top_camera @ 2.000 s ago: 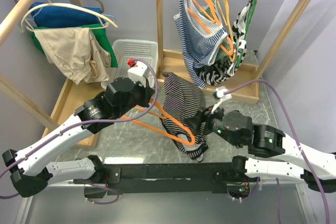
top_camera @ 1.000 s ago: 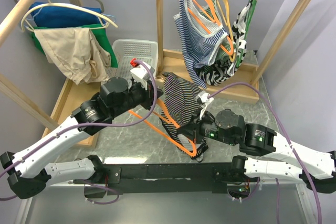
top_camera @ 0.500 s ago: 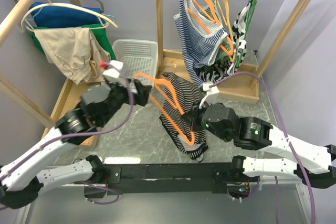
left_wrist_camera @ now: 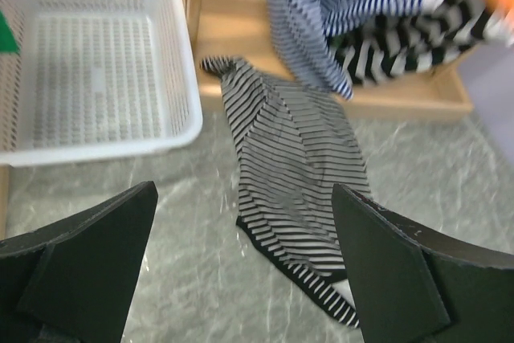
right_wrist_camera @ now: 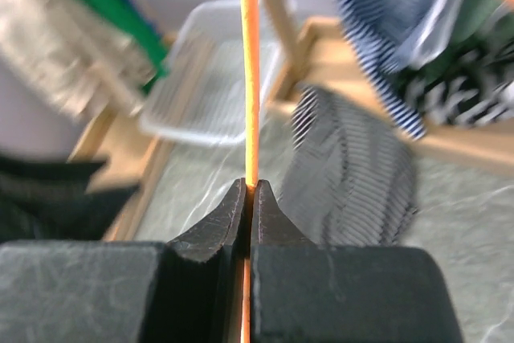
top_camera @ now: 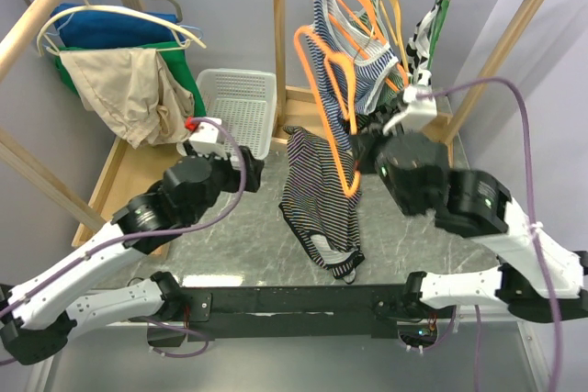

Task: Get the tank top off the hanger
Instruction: Place the hanger at the clothesline.

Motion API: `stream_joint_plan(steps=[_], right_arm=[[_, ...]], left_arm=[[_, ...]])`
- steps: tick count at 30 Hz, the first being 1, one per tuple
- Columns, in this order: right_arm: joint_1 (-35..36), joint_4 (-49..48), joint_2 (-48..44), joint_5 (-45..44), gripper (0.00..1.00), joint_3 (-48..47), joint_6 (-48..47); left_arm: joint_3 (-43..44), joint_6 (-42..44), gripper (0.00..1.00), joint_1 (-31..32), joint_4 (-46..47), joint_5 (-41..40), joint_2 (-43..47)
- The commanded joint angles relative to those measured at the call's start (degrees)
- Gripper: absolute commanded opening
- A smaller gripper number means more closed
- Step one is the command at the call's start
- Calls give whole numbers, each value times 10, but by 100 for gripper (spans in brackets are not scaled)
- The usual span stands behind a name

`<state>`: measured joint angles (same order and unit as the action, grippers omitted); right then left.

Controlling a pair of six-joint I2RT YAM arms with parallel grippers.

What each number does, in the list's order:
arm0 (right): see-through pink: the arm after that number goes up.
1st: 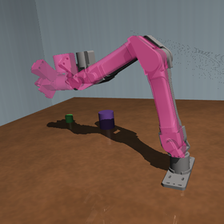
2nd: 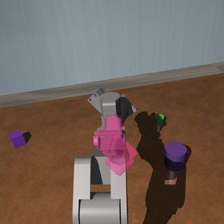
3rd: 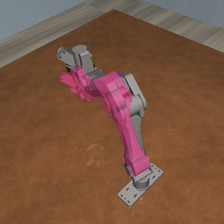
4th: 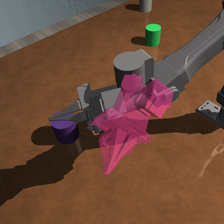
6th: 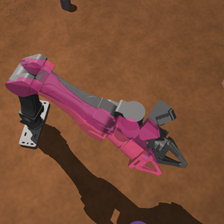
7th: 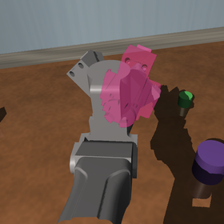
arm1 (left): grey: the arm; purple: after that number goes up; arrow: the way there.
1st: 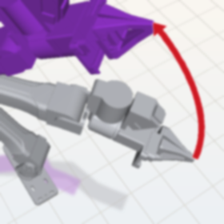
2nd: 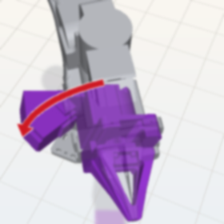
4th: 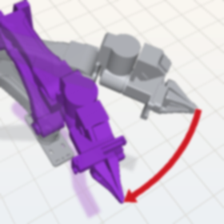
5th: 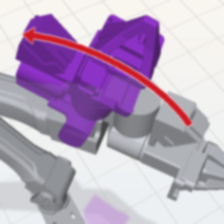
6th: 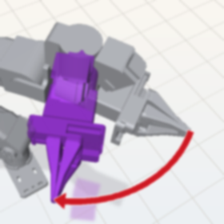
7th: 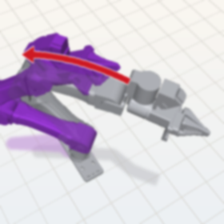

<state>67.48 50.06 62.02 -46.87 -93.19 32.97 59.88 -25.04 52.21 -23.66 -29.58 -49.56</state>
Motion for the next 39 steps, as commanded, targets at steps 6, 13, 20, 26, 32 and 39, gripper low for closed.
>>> stream_joint_plan(steps=[6,13,20,26,32,39], right_arm=[[-154,-67,111,71,0,-125,-137],[-172,-66,205,91,0,-240,-197],[-216,-63,277,136,0,-317,-214],[-248,-55,339,178,0,-394,-229],[-269,-71,377,214,0,-437,-239],[-299,-77,412,239,0,-460,-235]], left_arm=[[6,-27,96,-1,12,58,-30],[-10,-40,96,-2,27,87,-41],[-14,-45,96,-2,37,105,-42],[-15,-44,96,-1,37,111,-45],[-21,-45,96,-1,38,109,-41],[-8,-40,96,-1,23,109,-41]])
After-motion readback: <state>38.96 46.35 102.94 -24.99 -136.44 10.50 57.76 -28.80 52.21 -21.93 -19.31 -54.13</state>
